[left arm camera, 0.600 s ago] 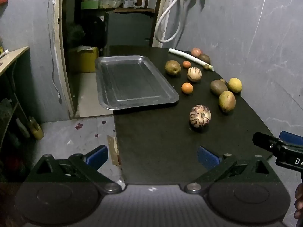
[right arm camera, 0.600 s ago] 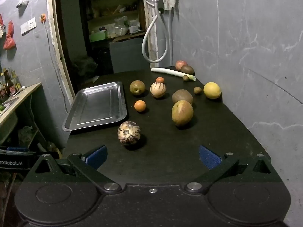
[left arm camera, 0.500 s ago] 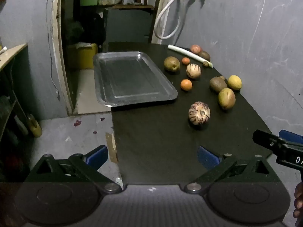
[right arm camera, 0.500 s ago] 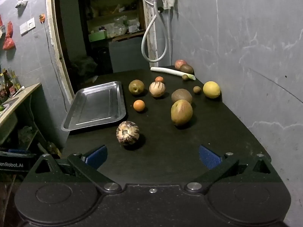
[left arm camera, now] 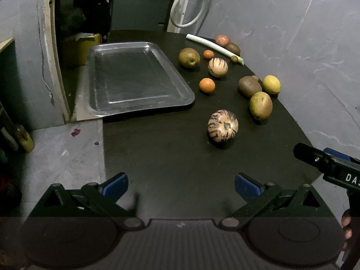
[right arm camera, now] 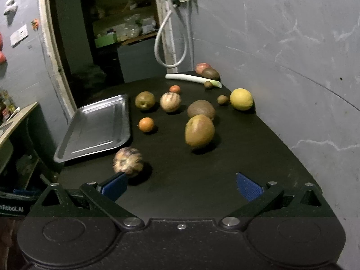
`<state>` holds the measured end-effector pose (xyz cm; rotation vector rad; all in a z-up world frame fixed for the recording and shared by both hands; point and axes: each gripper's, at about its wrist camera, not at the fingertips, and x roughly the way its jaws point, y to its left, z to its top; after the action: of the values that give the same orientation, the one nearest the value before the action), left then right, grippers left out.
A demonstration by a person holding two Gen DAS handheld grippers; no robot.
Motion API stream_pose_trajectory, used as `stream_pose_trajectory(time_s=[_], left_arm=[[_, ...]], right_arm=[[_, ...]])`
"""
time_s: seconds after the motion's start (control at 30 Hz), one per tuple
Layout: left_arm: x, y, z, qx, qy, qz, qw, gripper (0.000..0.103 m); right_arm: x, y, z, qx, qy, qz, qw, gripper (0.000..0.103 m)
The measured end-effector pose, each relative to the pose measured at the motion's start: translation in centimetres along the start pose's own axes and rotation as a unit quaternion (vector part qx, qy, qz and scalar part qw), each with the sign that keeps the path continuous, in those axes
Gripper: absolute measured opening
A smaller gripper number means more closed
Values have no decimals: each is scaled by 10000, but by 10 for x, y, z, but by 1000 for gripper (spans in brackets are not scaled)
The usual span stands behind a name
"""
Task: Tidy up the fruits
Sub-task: 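Grasp the striped pepino melon with the left tool while the right tool grasps the large mango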
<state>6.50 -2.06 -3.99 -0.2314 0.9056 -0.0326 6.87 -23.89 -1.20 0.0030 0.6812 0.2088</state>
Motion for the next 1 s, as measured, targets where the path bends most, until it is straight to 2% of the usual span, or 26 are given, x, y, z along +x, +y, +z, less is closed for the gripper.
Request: stream_pose_trajectory(time_s=[0.23, 0.33, 0.4, 0.5, 0.73, 1.0], left_arm=[[36, -19, 26, 143, 169, -252, 9994, 102], [51, -25, 37, 122, 220, -662, 9975, 102], [60, -30, 45, 138, 195, -737, 9970, 102], [74, -40, 53, 322, 86, -576, 9978, 102], [99, -62, 56, 974, 118, -72, 9952, 102], [115, -63, 61, 766, 221, 127, 9967, 101]], right_arm=[[39, -22, 26, 85, 60, 41, 9999, 103], [59, -33, 41, 124, 137, 91, 9998, 103], [73, -39, 50, 165, 269, 156, 9994, 103], [91, -45, 59, 239, 448, 286, 9983, 103], [124, -59, 73, 198, 686, 476, 9963, 103], [150, -70, 79, 279, 859, 564, 9943, 101]])
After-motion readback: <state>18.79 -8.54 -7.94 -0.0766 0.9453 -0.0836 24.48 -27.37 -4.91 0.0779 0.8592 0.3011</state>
